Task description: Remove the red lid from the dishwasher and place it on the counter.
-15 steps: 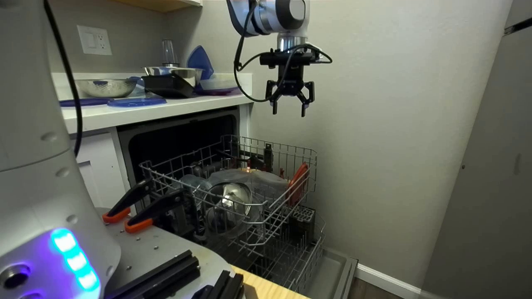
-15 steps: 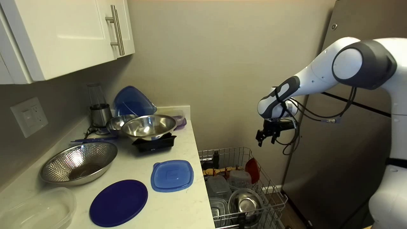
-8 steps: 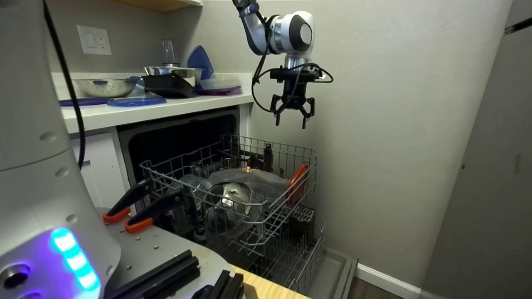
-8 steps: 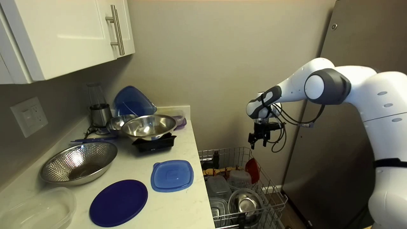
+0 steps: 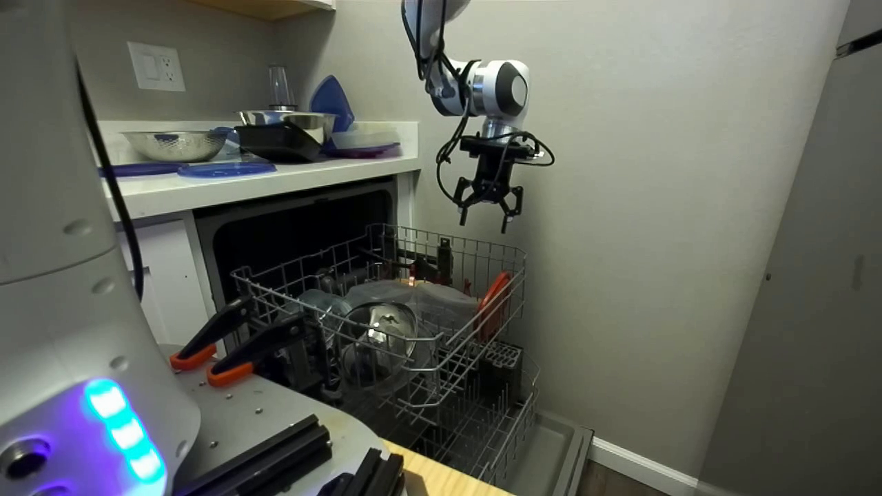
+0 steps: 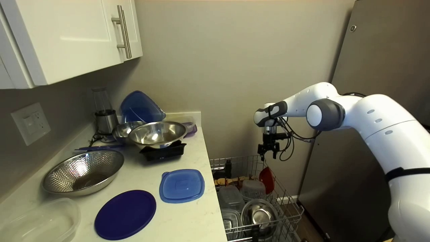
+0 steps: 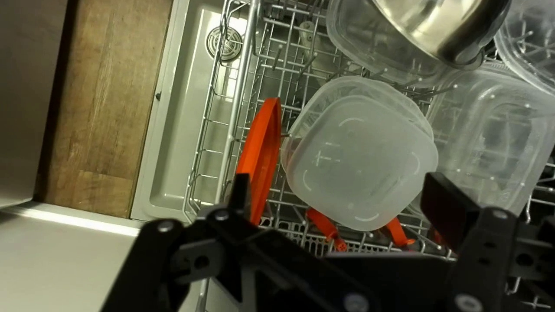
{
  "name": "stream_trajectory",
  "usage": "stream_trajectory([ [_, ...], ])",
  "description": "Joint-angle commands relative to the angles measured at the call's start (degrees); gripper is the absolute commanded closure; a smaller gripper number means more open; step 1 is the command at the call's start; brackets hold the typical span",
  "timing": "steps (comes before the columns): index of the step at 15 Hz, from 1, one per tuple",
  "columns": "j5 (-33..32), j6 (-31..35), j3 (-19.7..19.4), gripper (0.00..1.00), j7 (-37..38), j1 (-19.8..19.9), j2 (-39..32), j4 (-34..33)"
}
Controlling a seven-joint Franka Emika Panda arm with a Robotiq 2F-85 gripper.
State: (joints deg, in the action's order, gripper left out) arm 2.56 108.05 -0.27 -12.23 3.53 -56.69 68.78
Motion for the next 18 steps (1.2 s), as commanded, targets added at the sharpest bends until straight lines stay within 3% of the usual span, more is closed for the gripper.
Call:
stream_trajectory([
  [1,-3.44,0.64,-0.64,0.00,-0.16,-0.33,-6.15,-7.46],
  [18,-2.74,1.37,-0.86,0.00,0.78,0.08,-19.29,-19.06],
])
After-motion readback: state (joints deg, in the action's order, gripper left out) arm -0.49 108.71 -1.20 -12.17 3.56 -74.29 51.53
